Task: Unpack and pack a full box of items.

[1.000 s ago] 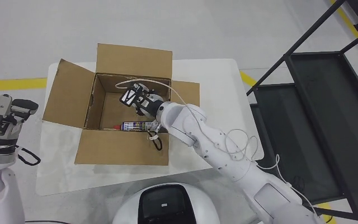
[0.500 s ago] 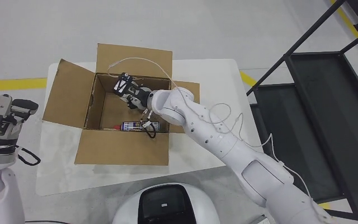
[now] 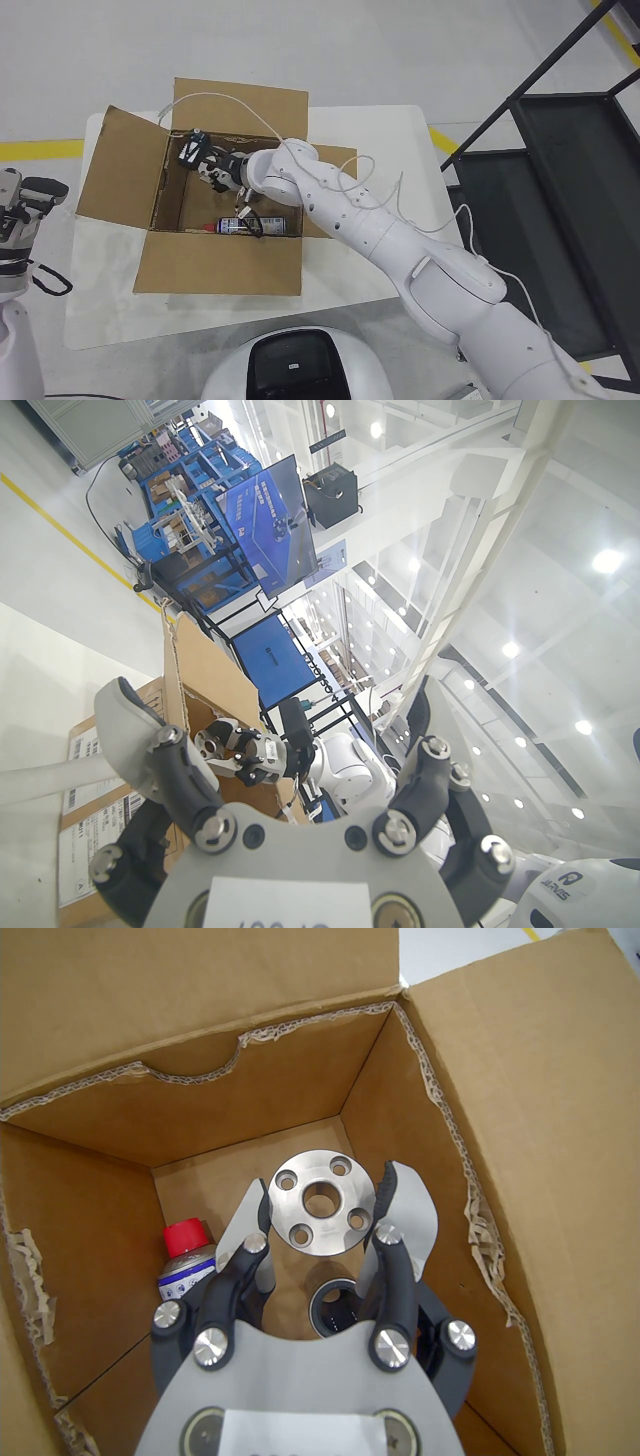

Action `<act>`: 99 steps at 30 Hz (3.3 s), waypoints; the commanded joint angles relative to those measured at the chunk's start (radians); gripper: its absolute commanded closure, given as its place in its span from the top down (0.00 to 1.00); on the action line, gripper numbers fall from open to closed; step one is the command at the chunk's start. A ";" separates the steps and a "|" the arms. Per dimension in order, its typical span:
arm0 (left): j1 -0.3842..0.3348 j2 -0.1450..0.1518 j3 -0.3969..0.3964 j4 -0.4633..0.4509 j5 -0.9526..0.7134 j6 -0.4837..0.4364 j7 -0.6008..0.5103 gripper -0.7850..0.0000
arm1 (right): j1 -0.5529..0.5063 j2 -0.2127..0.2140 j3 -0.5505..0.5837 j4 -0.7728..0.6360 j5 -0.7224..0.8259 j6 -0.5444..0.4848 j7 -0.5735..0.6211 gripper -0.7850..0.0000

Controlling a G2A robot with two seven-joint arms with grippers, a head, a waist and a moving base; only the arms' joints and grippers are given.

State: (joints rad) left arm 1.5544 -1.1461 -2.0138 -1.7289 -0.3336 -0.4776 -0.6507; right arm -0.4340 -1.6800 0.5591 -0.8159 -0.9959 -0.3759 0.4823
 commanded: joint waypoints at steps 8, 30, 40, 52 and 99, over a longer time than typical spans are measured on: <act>0.000 0.000 0.000 0.000 0.000 0.000 0.000 1.00 | 0.072 -0.101 -0.066 0.240 0.048 -0.069 -0.067 0.00; 0.000 0.000 0.000 0.000 0.000 0.000 0.000 1.00 | 0.130 -0.248 -0.111 0.588 0.031 -0.155 -0.193 0.00; 0.000 0.000 0.000 0.000 0.000 0.000 0.000 1.00 | 0.129 -0.267 -0.092 0.629 0.061 -0.135 -0.175 0.00; 0.000 0.000 0.000 0.000 0.000 0.000 0.000 1.00 | 0.129 -0.267 -0.092 0.629 0.061 -0.135 -0.175 0.55; 0.000 0.000 0.000 0.000 0.000 0.000 0.000 1.00 | 0.162 -0.231 -0.061 0.579 -0.045 -0.220 -0.409 1.00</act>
State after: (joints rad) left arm 1.5544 -1.1461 -2.0138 -1.7289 -0.3336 -0.4776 -0.6507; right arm -0.2707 -1.9146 0.4965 -0.2338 -1.0381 -0.5959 0.0814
